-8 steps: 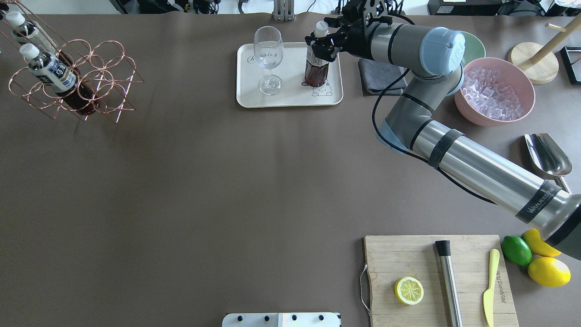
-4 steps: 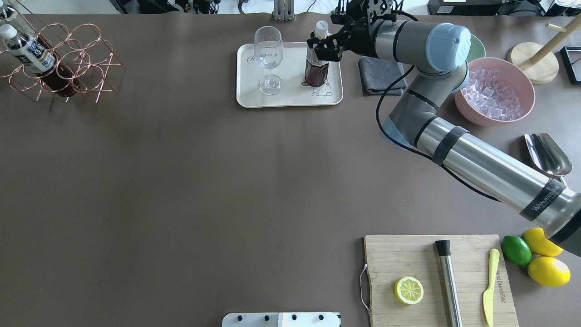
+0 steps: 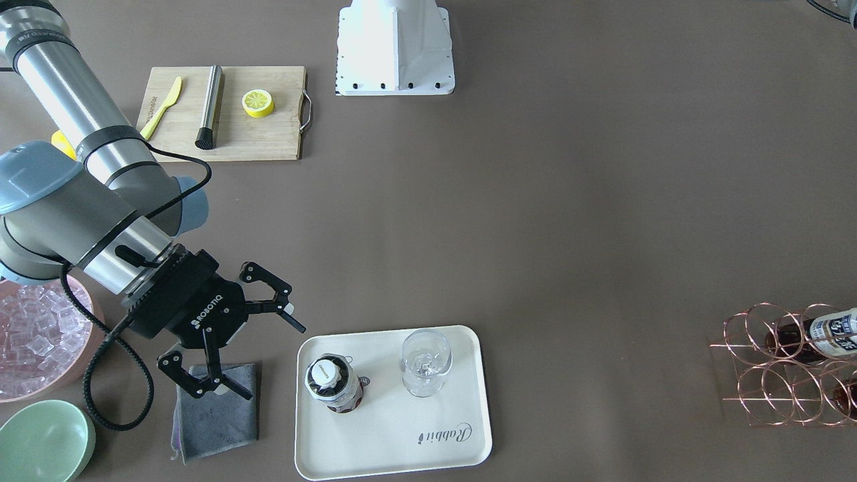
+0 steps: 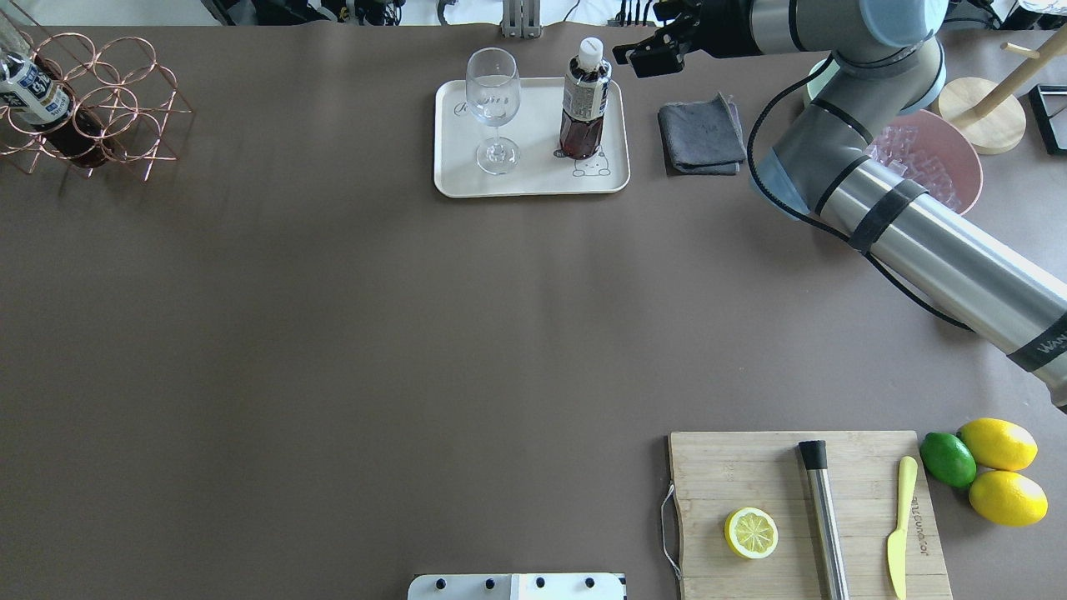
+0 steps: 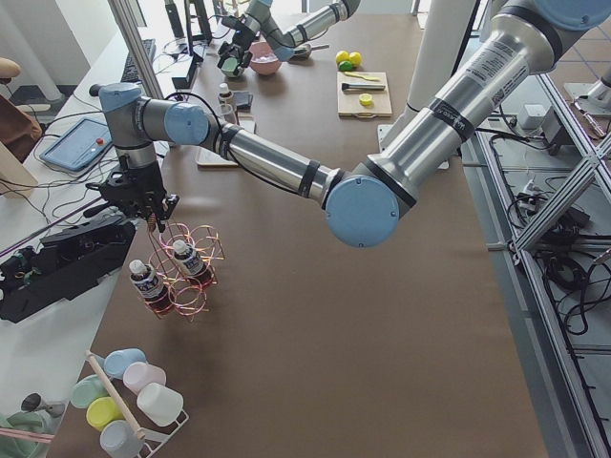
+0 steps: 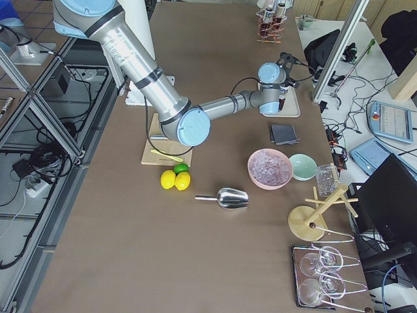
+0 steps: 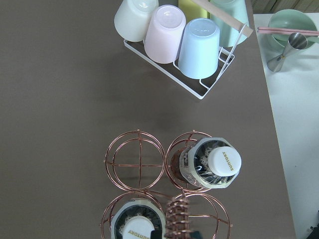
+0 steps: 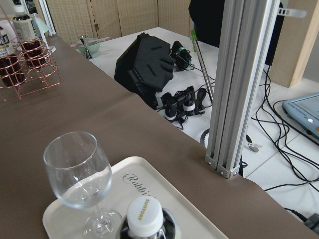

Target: Take tea from basket to plate

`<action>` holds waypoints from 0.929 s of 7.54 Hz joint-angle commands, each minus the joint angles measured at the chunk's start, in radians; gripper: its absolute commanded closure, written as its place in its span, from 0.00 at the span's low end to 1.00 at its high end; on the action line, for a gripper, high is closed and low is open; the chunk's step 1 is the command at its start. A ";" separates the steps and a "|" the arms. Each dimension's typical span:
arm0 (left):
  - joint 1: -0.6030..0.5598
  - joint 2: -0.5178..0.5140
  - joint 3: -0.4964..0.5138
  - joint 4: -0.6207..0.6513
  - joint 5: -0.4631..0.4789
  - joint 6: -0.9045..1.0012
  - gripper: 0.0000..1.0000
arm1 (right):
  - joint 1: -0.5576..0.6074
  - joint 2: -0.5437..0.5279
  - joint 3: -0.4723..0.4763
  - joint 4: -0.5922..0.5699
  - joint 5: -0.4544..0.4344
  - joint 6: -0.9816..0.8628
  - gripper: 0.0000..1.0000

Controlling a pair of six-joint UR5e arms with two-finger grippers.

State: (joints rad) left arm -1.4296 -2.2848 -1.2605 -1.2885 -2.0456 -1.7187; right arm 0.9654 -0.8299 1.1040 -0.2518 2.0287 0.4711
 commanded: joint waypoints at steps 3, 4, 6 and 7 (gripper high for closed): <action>-0.008 0.045 -0.002 -0.042 0.002 0.002 0.01 | 0.136 -0.055 0.053 -0.202 0.377 0.115 0.00; -0.008 0.045 -0.002 -0.041 0.002 0.002 0.01 | 0.168 -0.081 0.053 -0.236 0.443 0.115 0.00; -0.020 0.045 -0.010 -0.040 -0.004 0.008 0.01 | 0.214 -0.087 0.121 -0.457 0.552 0.113 0.00; -0.053 0.042 -0.013 -0.026 -0.013 0.046 0.01 | 0.240 -0.138 0.149 -0.507 0.573 0.106 0.00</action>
State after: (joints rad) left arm -1.4464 -2.2399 -1.2670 -1.3279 -2.0477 -1.7108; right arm 1.1619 -0.9142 1.1983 -0.6245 2.5362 0.5834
